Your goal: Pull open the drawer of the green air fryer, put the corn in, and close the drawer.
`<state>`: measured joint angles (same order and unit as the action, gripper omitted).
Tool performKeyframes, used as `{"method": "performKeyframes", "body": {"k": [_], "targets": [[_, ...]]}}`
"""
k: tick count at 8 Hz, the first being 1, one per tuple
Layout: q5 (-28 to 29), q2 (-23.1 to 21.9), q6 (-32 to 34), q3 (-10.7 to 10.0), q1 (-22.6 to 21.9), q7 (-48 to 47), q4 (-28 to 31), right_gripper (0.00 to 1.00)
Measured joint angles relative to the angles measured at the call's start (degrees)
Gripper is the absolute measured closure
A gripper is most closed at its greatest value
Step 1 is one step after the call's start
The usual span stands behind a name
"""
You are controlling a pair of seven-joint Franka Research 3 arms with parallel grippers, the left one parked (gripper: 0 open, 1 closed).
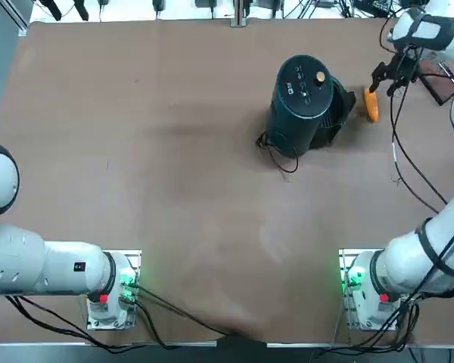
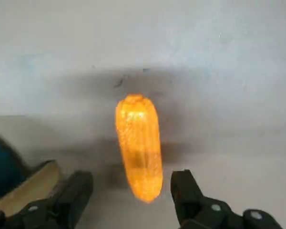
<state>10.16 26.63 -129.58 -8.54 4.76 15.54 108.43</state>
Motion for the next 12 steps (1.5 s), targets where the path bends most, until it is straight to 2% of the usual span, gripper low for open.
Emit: {"method": "performKeyframes", "body": {"k": [2, 5, 6, 7, 8, 9, 10, 12], "targets": [[-0.17, 3.32, -4.36, 0.33, -0.21, 0.35, -0.13, 0.0], [-0.2, 5.66, -6.23, 0.61, -0.37, 0.41, -0.39, 0.01], [-0.2, 5.95, -6.43, 0.67, -0.4, 0.43, -0.41, 0.13], [-0.2, 6.16, -6.51, 0.72, -0.4, 0.46, -0.41, 0.17], [-0.21, 6.1, -6.54, 0.79, -0.44, 0.52, -0.59, 0.37], [-0.21, 5.51, -5.63, 0.87, -0.59, 0.63, -1.28, 0.42], [-0.23, 3.59, -1.73, 0.91, -0.9, 0.75, -2.37, 0.43], [-0.2, -3.8, 10.71, 0.97, -1.3, 0.75, -4.43, 0.43]]}}
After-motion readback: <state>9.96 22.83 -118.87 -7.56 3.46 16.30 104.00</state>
